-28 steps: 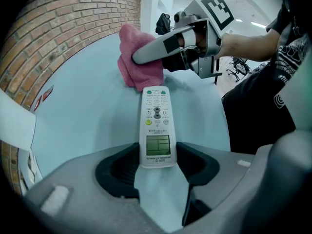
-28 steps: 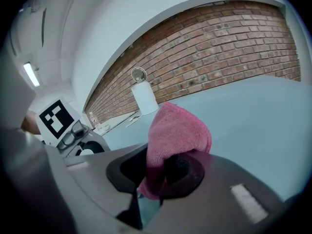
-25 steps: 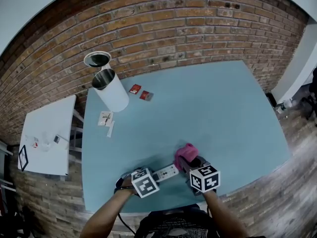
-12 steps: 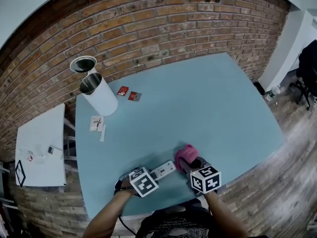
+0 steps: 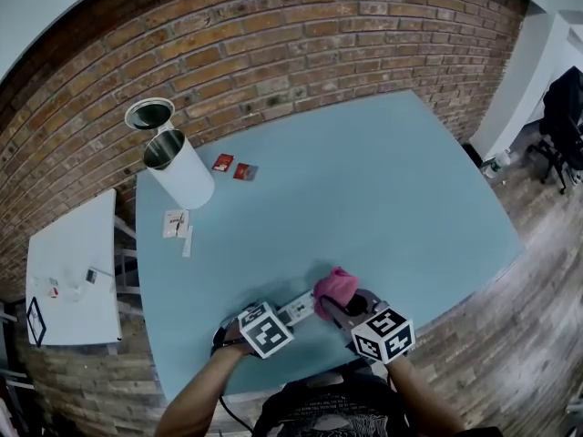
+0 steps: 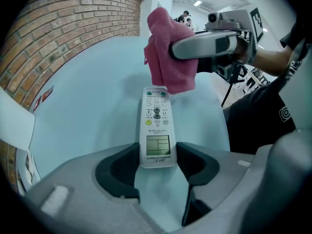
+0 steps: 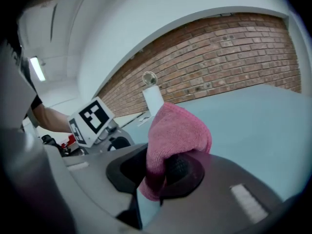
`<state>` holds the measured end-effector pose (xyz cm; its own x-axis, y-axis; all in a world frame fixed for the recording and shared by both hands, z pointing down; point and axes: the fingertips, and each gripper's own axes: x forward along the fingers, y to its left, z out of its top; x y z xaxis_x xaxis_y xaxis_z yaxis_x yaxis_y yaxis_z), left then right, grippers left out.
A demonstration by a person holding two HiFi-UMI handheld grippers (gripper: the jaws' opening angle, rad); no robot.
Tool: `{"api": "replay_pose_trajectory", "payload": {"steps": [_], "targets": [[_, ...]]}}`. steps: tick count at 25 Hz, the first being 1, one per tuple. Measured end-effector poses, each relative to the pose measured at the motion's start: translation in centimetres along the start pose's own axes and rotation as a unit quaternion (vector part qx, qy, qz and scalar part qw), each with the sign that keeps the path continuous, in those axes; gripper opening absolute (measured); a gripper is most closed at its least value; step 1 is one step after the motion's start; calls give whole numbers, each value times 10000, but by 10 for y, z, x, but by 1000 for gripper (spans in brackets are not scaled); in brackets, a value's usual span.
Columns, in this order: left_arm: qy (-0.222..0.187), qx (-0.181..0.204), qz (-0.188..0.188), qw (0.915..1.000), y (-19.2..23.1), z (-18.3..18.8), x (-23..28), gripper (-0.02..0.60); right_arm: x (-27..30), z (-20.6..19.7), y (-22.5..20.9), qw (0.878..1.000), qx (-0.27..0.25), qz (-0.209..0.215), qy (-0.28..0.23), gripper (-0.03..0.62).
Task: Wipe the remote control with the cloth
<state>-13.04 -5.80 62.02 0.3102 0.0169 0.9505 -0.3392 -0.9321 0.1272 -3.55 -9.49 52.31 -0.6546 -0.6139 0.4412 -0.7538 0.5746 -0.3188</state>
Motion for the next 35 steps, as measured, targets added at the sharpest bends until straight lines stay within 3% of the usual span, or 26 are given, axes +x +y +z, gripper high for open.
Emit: {"api": "replay_pose_trajectory", "payload": {"steps": [4,10,21,35], "targets": [[12,2,-24,10000,-1,0,-1,238,13,-3,45,9972,-177,731,60,64],[2,-11,0,10000,-1,0,1,238,24,-29,77,9918,-319,1177,394,64],[31,-51,27,10000,0,0,1,238,32,-42,67,9938,-429,936,417,64],[110,-65,0,9999,0,-1,0,238,15,-32,19,9983,-57,540,220,64]]}}
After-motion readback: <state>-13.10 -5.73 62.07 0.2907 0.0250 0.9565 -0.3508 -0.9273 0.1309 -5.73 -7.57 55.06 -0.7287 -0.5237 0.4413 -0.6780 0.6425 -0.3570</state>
